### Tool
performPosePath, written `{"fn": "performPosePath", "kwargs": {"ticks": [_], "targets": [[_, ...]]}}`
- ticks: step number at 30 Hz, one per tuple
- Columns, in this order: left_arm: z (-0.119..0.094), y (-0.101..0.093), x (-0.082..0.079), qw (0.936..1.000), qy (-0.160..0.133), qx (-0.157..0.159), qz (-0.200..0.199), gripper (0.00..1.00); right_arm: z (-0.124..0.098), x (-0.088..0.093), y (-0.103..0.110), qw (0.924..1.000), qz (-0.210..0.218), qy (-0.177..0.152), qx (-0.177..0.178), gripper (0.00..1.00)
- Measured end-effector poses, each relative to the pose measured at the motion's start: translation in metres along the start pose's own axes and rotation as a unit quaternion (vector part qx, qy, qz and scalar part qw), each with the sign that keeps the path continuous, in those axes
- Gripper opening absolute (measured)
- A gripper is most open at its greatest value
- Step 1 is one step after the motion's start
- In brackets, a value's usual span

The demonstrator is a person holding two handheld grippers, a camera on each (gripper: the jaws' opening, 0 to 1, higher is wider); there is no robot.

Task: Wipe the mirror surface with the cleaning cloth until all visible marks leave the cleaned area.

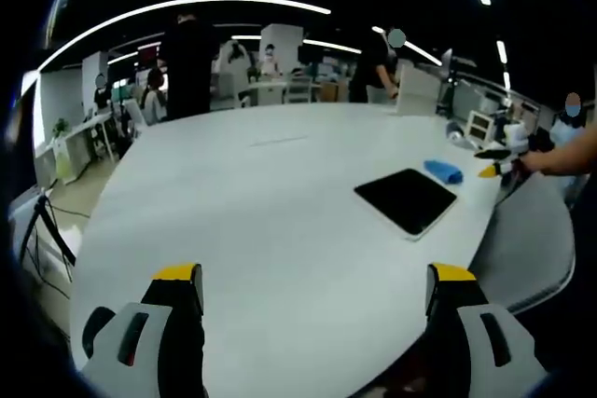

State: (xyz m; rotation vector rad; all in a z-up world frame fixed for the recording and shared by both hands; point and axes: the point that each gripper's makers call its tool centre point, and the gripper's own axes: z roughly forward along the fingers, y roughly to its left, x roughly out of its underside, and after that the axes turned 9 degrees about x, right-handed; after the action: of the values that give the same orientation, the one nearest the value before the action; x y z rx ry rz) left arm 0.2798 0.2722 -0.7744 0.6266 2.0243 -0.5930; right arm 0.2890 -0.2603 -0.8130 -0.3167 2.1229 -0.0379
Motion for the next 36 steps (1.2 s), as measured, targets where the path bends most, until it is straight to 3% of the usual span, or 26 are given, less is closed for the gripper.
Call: {"fn": "performPosePath", "kwargs": {"ticks": [11,21,36], "targets": [[0.003,0.001,-0.009,1.0,-0.007,-0.005,-0.001,1.0,0.0,0.0,0.001,1.0,0.008,0.002,-0.002,0.99],[-0.001,0.001,0.0,0.9999,-0.001,-0.009,-0.006,1.0,0.0,-0.001,0.002,0.9999,0.015,0.001,-0.003,0.99],[0.001,0.0,-0.01,1.0,-0.003,-0.006,0.005,1.0,-0.001,0.004,0.001,0.9997,0.021,0.013,-0.003,0.99]]}}
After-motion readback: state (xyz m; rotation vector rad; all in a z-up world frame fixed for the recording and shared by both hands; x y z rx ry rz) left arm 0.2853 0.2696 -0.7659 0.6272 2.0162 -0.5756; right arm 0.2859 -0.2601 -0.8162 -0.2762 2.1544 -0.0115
